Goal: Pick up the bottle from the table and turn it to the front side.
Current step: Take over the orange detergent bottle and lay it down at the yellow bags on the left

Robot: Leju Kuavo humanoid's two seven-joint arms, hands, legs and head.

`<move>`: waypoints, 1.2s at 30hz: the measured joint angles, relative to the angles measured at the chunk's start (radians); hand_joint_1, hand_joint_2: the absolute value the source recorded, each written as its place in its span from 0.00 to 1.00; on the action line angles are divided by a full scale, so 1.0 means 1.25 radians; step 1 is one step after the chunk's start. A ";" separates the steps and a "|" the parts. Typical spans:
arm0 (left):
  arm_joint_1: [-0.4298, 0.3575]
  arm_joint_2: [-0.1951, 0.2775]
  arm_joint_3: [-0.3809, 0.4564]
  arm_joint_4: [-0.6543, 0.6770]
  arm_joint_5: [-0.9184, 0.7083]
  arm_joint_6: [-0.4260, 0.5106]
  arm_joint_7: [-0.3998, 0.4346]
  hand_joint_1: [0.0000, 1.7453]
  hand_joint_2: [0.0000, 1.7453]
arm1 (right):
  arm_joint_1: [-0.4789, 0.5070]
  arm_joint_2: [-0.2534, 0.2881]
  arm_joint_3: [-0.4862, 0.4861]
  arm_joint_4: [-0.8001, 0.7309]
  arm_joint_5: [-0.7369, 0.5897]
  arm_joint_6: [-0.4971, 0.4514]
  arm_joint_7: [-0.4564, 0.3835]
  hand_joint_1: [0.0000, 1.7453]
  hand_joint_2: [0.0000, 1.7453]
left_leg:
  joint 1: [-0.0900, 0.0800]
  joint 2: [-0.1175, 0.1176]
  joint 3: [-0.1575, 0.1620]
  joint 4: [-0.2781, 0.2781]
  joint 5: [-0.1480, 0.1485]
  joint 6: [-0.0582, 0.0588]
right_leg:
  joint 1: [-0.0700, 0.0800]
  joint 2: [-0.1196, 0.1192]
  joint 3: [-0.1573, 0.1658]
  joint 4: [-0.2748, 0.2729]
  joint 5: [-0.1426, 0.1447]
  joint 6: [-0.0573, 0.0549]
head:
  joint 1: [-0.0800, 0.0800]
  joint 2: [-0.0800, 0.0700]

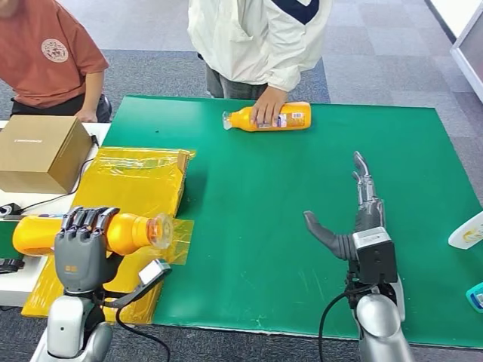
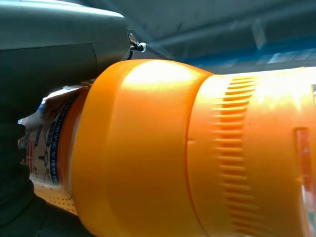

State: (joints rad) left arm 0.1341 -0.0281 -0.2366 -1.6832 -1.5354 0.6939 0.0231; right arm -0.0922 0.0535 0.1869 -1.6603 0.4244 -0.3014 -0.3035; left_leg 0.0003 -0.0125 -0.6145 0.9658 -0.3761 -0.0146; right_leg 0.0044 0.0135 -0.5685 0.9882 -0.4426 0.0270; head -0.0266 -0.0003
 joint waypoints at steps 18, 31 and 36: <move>-0.115 0.054 -0.026 0.325 0.013 0.002 -0.085 0.00 0.50 | -0.007 -0.037 0.054 -0.107 -0.028 -0.009 -0.040 0.00 1.00 | -0.001 0.000 0.000 0.000 0.000 0.000 | -0.001 0.000 0.000 0.000 0.000 0.000 | 0.000 0.000; -0.112 0.055 -0.051 0.331 0.039 0.003 -0.096 0.00 0.00 | 0.012 -0.059 0.068 -0.145 -0.040 -0.019 -0.062 0.00 1.00 | -0.001 0.000 0.000 0.000 0.000 0.000 | -0.001 0.000 0.000 0.000 0.000 0.000 | 0.000 0.000; -0.110 0.058 -0.058 0.332 0.036 0.003 -0.081 0.00 0.00 | 0.022 -0.064 0.067 -0.160 -0.033 -0.021 -0.069 0.00 1.00 | -0.001 0.000 0.000 0.000 0.000 0.000 | -0.001 0.000 0.000 0.000 0.000 0.000 | 0.000 0.000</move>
State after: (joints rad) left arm -0.0039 0.0439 -0.3085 -1.2676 -1.4903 0.6974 -0.0776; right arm -0.0641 -0.0262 0.2708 -1.8604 0.3829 -0.3270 -0.3894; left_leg -0.0004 -0.0126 -0.6149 0.9659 -0.3759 -0.0143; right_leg 0.0038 0.0135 -0.5681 0.9883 -0.4422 0.0275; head -0.0264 -0.0003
